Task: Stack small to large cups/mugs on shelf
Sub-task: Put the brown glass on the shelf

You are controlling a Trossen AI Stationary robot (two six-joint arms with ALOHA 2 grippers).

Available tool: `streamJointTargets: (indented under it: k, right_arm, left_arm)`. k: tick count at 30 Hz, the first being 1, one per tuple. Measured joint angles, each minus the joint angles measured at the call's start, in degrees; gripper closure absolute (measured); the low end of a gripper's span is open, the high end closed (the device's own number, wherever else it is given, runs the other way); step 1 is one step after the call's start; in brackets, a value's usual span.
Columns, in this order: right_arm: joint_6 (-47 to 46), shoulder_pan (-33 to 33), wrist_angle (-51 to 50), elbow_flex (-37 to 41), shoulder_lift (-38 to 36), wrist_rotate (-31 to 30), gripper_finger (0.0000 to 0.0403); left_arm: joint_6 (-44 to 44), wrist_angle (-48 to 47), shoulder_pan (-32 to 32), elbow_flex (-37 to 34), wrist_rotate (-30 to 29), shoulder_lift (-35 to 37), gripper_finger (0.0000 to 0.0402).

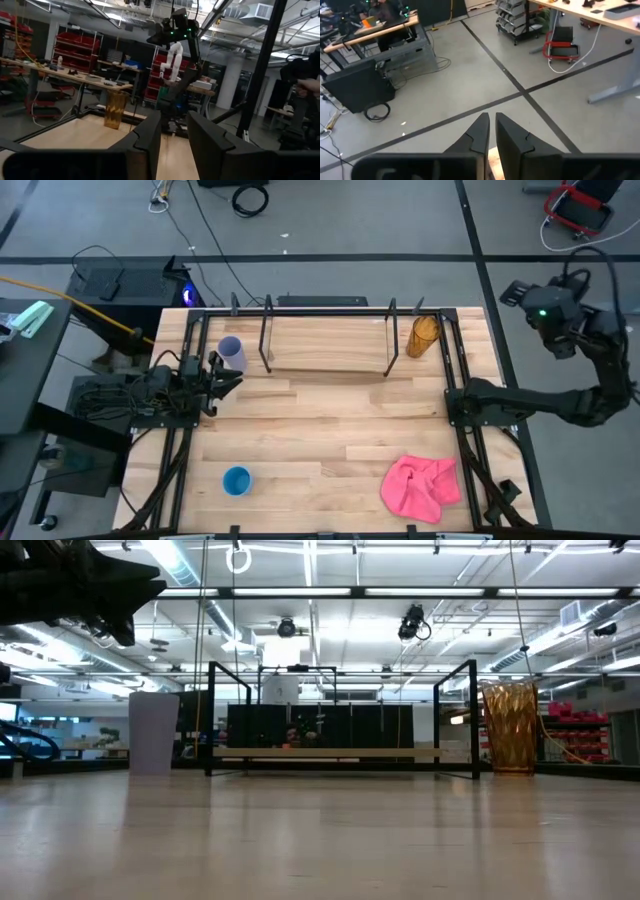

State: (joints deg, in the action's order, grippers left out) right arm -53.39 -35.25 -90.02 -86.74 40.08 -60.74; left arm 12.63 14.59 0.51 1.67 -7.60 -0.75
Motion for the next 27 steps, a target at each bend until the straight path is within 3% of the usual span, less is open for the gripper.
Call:
streamJointTargets:
  k: [5, 10, 19, 27]
  right_arm:
    - [0.71, -3.02, -0.02, 0.0, -3.25, 3.72, 0.0361]
    - [4.48, -2.82, -0.02, 0.0, -3.17, 12.6, 0.0345]
    - [18.3, -0.07, 0.09, 0.37, 4.65, 42.69, 0.0313]
    - [18.08, -0.23, 0.01, 5.15, 12.24, 43.34, 0.0309]
  left_arm:
    - [0.0, -0.02, 0.0, 0.0, -0.02, 0.0, 0.0301]
    - [0.0, -0.23, 0.0, 0.0, -0.02, 0.0, 0.0299]
    - [0.16, -0.24, 0.0, 0.0, -0.02, 0.0, 0.0299]
    - [0.11, -0.46, 0.0, 0.0, -0.02, 0.01, 0.0301]
